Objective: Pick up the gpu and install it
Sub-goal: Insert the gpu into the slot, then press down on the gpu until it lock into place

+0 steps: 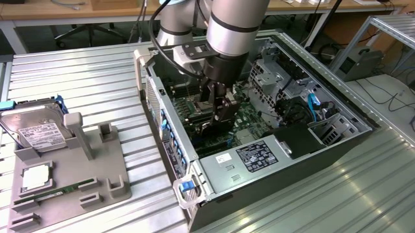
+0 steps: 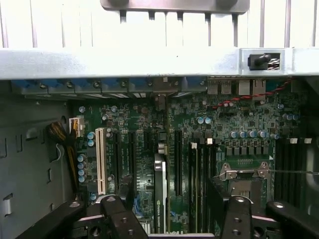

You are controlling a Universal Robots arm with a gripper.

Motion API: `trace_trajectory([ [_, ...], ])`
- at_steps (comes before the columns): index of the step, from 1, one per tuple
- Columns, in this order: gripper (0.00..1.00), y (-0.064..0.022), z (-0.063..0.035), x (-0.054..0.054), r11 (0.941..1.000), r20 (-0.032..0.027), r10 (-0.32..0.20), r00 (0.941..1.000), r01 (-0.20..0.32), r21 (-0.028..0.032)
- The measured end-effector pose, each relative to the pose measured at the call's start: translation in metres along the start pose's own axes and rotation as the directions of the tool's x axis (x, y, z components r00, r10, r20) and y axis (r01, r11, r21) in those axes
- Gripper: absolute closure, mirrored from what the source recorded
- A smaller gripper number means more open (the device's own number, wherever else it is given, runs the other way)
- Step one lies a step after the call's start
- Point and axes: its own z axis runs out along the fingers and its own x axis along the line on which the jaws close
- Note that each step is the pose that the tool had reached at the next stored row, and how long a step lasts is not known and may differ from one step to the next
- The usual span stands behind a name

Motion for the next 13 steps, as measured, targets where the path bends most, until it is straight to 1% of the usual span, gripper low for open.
trace_trajectory([
  [2, 0.30, 0.0000, -0.0020, -0.0002, 1.0000, -0.0002, 0.000, 1.0000, 0.000, 0.0001],
  [13, 0.30, 0.0000, -0.0021, -0.0002, 1.0000, -0.0002, 0.000, 1.0000, 0.000, 0.0000],
])
